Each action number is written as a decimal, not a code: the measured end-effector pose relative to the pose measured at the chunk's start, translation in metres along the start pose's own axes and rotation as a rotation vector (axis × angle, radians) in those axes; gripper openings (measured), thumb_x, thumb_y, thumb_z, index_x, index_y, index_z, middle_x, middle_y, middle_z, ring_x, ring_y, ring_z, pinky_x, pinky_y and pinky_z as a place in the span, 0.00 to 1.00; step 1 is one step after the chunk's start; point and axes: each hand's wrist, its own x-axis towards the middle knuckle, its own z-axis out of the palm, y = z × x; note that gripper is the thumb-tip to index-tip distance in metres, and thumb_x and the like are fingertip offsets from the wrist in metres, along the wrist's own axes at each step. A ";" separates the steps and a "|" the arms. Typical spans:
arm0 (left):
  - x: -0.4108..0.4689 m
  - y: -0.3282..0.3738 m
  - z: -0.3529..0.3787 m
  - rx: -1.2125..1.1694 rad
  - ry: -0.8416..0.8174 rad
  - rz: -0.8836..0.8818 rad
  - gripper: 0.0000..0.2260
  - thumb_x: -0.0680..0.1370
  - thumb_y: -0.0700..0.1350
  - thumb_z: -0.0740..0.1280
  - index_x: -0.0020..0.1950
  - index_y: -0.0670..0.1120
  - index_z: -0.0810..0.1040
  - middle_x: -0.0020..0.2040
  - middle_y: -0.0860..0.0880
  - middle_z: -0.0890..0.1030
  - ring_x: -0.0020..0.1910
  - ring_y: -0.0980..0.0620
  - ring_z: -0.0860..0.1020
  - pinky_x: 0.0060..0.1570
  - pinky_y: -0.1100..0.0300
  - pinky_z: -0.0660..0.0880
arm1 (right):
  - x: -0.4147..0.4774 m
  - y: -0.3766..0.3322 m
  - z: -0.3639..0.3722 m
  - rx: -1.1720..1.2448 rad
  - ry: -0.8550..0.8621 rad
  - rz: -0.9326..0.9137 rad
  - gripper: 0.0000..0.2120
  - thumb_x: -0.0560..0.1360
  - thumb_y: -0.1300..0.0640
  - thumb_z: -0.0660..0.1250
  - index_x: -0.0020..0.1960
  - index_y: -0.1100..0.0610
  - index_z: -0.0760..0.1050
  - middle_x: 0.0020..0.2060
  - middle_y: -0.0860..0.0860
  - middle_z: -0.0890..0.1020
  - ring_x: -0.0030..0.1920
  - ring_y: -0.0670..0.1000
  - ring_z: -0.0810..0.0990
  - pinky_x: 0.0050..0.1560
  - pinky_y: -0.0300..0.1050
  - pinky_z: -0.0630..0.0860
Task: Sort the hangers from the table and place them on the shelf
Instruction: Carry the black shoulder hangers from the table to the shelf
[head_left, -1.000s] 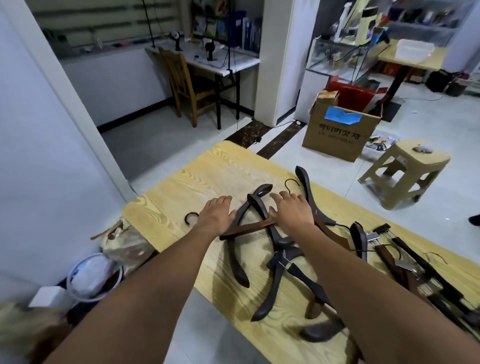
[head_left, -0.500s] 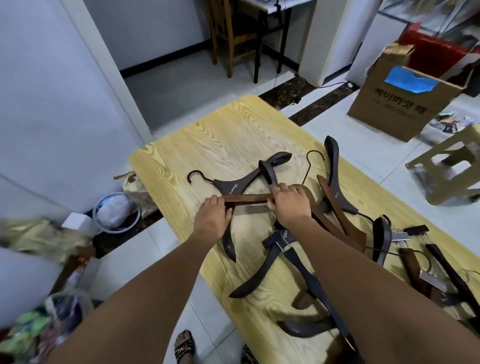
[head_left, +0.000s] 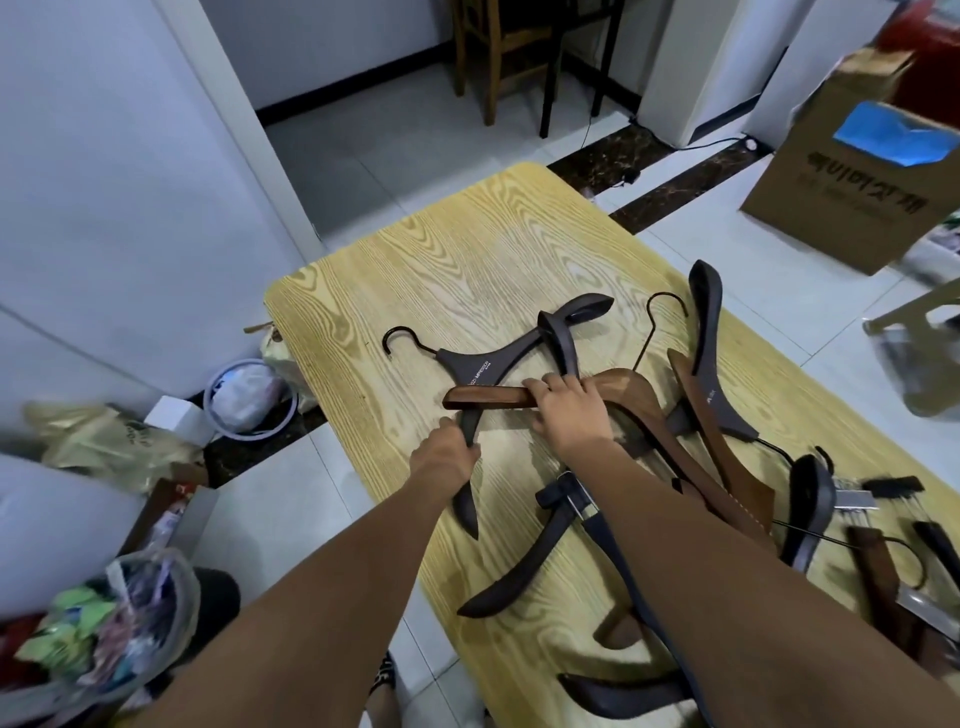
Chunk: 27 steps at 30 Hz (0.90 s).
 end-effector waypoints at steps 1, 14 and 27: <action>0.002 0.002 0.000 -0.031 -0.014 -0.010 0.19 0.79 0.48 0.62 0.63 0.38 0.65 0.62 0.39 0.74 0.62 0.40 0.73 0.58 0.50 0.70 | 0.001 0.000 0.001 -0.012 -0.001 -0.003 0.22 0.78 0.55 0.60 0.71 0.52 0.62 0.65 0.53 0.72 0.66 0.56 0.67 0.66 0.51 0.61; 0.027 -0.007 -0.026 -0.124 0.010 -0.001 0.18 0.81 0.49 0.58 0.59 0.34 0.69 0.59 0.36 0.74 0.58 0.38 0.74 0.54 0.50 0.71 | 0.017 0.015 -0.026 0.015 0.086 0.071 0.25 0.75 0.58 0.68 0.68 0.54 0.64 0.62 0.54 0.74 0.64 0.57 0.69 0.60 0.51 0.69; 0.039 -0.040 -0.105 -0.013 0.327 0.116 0.17 0.82 0.49 0.54 0.56 0.35 0.69 0.55 0.36 0.74 0.53 0.36 0.75 0.49 0.48 0.71 | 0.016 -0.012 -0.071 0.043 0.311 -0.012 0.21 0.76 0.70 0.56 0.66 0.55 0.66 0.59 0.53 0.74 0.59 0.58 0.69 0.55 0.52 0.69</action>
